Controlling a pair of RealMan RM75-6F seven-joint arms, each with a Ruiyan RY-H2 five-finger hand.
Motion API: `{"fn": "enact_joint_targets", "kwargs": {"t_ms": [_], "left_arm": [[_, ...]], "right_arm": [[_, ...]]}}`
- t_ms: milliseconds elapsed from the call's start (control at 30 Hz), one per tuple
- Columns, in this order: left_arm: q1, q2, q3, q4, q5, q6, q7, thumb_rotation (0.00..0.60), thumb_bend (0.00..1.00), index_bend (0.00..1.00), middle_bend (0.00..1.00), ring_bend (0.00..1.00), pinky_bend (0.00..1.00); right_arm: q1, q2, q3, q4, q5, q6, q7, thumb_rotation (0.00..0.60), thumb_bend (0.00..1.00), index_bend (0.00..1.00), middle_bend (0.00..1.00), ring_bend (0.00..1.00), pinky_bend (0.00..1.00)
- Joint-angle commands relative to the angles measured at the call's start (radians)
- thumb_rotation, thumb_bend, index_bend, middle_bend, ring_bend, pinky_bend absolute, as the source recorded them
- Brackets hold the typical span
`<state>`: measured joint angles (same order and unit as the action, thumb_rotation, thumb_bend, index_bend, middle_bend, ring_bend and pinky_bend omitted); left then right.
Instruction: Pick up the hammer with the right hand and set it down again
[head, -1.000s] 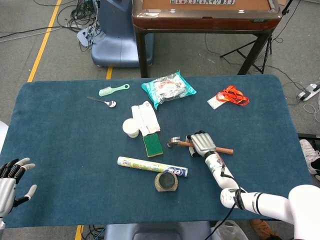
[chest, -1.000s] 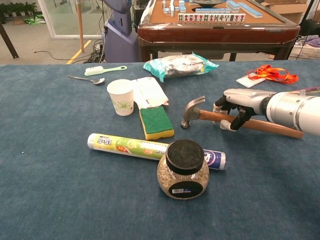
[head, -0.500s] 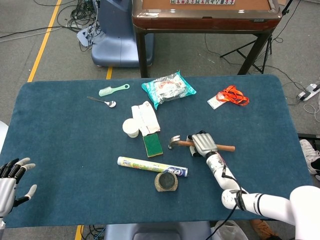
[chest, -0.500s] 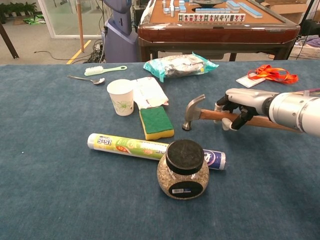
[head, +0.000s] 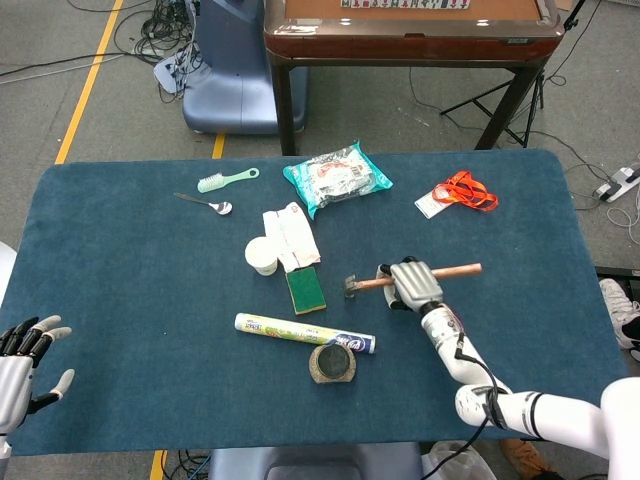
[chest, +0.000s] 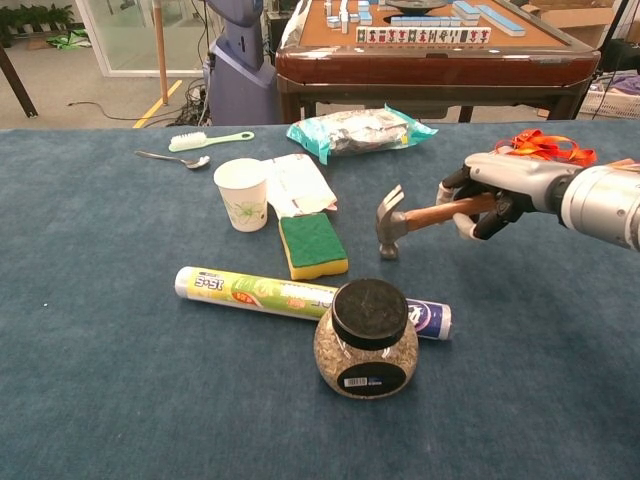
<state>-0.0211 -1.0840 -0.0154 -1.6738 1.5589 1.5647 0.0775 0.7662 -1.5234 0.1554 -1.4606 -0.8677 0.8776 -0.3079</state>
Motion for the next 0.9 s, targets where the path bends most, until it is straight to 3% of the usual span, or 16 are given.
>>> {"fn": "enact_joint_targets", "kwargs": {"t_ms": [33,467,900], "left_arm": [[-0.001,0.000,0.000,0.000,0.001,0.000,0.000,0.600,0.25,0.28,0.19,0.11,0.13],[0.000,0.002,0.002,0.000,0.007,0.002,-0.008,0.600,0.25,0.28,0.19,0.11,0.13],[0.000,0.002,0.003,0.000,0.010,0.004,-0.010,0.600,0.25,0.28,0.19,0.10,0.13]], "right_arm": [[-0.010,0.013,0.002,-0.009,-0.021,0.007,0.018,0.600,0.95,0.61,0.65,0.46,0.28],[-0.022,0.068,0.017,-0.051,-0.063,-0.002,0.064,0.600,0.99,0.71,0.76,0.65,0.66],[-0.017,0.087,0.026,-0.081,-0.056,-0.029,0.089,0.600,1.00,0.77,0.84,0.73,0.70]]}}
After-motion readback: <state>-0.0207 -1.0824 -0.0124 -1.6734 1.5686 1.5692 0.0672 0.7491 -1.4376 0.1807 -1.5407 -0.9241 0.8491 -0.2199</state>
